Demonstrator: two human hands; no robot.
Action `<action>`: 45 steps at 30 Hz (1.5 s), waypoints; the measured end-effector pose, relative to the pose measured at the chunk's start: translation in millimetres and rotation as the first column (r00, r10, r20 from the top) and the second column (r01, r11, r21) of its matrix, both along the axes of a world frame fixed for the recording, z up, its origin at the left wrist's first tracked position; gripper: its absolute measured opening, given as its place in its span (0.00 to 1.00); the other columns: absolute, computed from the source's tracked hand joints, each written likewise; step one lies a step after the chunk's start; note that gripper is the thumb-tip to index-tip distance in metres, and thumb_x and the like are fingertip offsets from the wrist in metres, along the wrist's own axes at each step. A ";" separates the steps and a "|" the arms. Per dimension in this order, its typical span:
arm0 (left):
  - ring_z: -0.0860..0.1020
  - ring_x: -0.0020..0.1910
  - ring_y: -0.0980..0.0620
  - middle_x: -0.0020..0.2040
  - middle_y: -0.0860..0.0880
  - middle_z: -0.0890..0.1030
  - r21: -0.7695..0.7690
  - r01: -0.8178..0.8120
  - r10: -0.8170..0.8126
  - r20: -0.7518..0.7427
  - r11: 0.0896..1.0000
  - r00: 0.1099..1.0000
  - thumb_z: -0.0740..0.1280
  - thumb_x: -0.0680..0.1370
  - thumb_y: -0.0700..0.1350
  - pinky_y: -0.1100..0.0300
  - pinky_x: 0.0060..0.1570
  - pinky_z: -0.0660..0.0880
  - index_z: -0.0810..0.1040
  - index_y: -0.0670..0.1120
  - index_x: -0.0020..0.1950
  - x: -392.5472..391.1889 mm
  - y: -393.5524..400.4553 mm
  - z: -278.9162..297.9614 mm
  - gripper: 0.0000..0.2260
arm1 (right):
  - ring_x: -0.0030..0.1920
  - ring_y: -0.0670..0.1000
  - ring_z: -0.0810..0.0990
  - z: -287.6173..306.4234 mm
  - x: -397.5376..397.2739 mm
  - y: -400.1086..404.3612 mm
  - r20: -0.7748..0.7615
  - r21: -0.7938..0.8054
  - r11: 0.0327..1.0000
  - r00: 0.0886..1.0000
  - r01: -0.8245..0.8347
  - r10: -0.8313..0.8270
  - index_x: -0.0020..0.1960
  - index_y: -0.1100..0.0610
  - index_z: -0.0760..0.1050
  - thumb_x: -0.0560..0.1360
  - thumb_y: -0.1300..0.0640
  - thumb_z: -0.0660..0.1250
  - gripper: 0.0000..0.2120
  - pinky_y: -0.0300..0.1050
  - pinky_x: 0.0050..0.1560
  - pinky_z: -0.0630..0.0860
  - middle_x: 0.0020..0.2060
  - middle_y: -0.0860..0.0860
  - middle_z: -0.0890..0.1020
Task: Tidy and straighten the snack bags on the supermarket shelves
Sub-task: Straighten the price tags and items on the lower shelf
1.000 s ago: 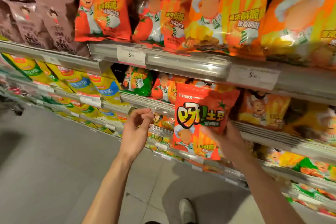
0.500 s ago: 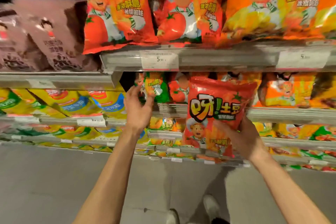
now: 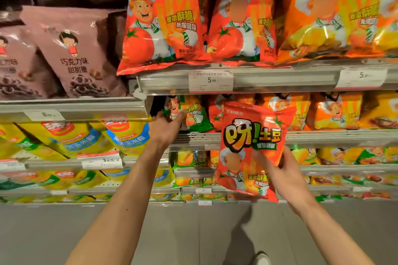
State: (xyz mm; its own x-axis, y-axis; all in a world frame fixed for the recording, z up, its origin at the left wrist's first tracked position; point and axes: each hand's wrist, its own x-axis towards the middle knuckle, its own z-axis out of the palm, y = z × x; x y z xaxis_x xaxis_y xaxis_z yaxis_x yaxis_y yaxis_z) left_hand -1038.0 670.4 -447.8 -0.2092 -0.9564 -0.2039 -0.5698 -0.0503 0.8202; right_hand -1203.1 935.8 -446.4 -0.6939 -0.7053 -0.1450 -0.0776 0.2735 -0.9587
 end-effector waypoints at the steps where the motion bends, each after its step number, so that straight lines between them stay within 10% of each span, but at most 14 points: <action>1: 0.79 0.60 0.39 0.60 0.42 0.81 0.000 0.001 -0.001 -0.033 1.000 0.999 0.67 0.73 0.71 0.48 0.62 0.75 0.70 0.43 0.70 -1.1 1.4 -0.6 0.38 | 0.50 0.40 0.83 -1.7 -0.4 0.7 0.001 0.004 1.000 1.000 0.009 -0.009 0.59 0.43 0.77 0.72 0.39 0.74 0.18 0.43 0.51 0.77 0.51 0.41 0.85; 9: 0.82 0.50 0.45 0.47 0.49 0.83 -0.101 -0.021 0.004 -0.168 0.995 0.986 0.72 0.73 0.67 0.49 0.53 0.77 0.70 0.44 0.69 2.6 12.1 5.1 0.36 | 0.52 0.44 0.85 1.4 -8.2 1.6 0.045 -0.008 0.999 0.998 0.041 -0.041 0.60 0.44 0.78 0.74 0.42 0.74 0.16 0.47 0.54 0.79 0.50 0.42 0.87; 13: 0.85 0.45 0.52 0.44 0.53 0.86 -0.110 0.052 -0.080 -0.266 0.993 0.961 0.75 0.72 0.63 0.50 0.52 0.82 0.81 0.50 0.52 4.6 23.6 8.3 0.20 | 0.52 0.43 0.85 2.3 -12.6 -0.6 0.064 -0.013 0.999 0.997 0.033 -0.032 0.60 0.44 0.78 0.74 0.41 0.73 0.17 0.50 0.58 0.79 0.51 0.41 0.87; 20: 0.85 0.36 0.53 0.38 0.49 0.86 -0.149 0.143 -0.184 -0.315 0.979 0.931 0.78 0.72 0.55 0.61 0.36 0.79 0.81 0.47 0.48 17.7 46.2 21.5 0.14 | 0.45 0.41 0.85 2.2 -15.7 5.1 0.076 -0.013 0.997 0.994 0.078 -0.077 0.59 0.43 0.79 0.74 0.41 0.73 0.16 0.41 0.44 0.78 0.47 0.43 0.87; 37: 0.79 0.58 0.55 0.59 0.56 0.77 -0.195 0.081 -0.131 -0.259 0.977 0.957 0.79 0.61 0.69 0.48 0.58 0.79 0.77 0.58 0.61 122.1 97.6 -0.8 0.33 | 0.42 0.40 0.86 11.3 15.9 -4.3 0.026 -0.001 1.000 0.999 0.024 -0.024 0.56 0.46 0.81 0.77 0.44 0.71 0.10 0.41 0.44 0.77 0.43 0.40 0.88; 45: 0.75 0.57 0.68 0.57 0.60 0.76 -0.260 0.093 -0.155 -0.232 0.961 0.960 0.81 0.63 0.64 0.74 0.49 0.70 0.79 0.56 0.58 157.6 112.6 12.1 0.28 | 0.51 0.48 0.86 15.4 36.0 -34.2 -0.039 0.020 1.000 0.999 -0.008 0.008 0.56 0.46 0.82 0.74 0.35 0.70 0.18 0.56 0.60 0.80 0.47 0.42 0.88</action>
